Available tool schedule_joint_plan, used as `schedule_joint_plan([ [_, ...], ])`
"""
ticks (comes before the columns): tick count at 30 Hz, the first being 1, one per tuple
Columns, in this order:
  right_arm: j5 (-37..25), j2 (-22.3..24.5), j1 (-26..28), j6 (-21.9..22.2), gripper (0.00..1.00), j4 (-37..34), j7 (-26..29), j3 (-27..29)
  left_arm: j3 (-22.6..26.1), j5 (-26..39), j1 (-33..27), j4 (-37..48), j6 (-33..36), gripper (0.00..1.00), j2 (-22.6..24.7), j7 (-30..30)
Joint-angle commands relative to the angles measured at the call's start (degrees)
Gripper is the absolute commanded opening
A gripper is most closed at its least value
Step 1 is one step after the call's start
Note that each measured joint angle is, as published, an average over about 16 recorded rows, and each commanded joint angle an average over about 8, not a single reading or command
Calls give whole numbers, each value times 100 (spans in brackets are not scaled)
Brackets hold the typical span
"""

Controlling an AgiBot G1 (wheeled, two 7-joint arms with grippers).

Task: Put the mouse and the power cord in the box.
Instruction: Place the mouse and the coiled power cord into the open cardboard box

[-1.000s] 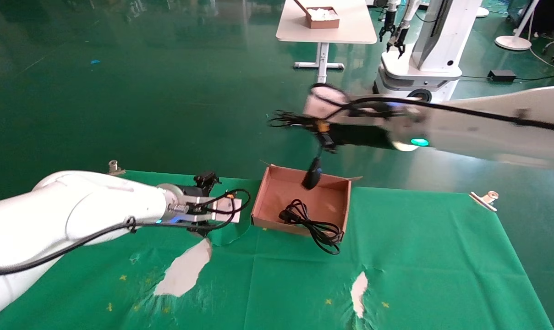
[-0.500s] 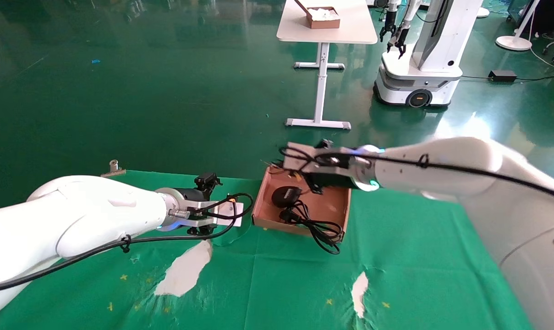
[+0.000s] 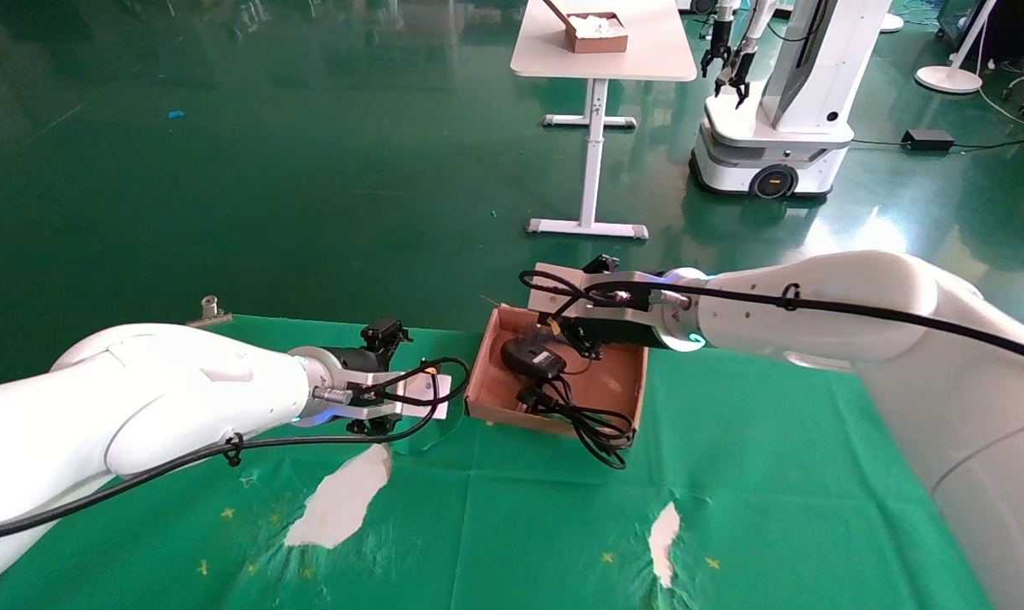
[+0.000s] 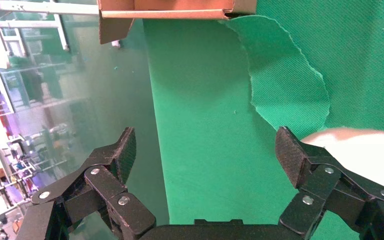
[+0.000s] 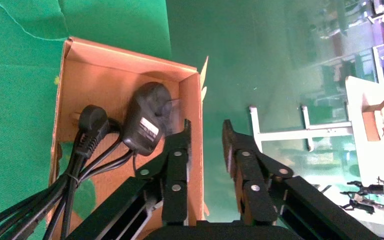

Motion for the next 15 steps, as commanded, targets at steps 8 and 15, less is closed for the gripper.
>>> schedule_joint_plan([
  [8,429,275,-201,-290,100,297,70,169,-5,-20,0,15,-4,100,5,15],
  [15,1218,769,-589,-771,100,797,216,443,-5,-20,0,15,-4,100,5,15],
])
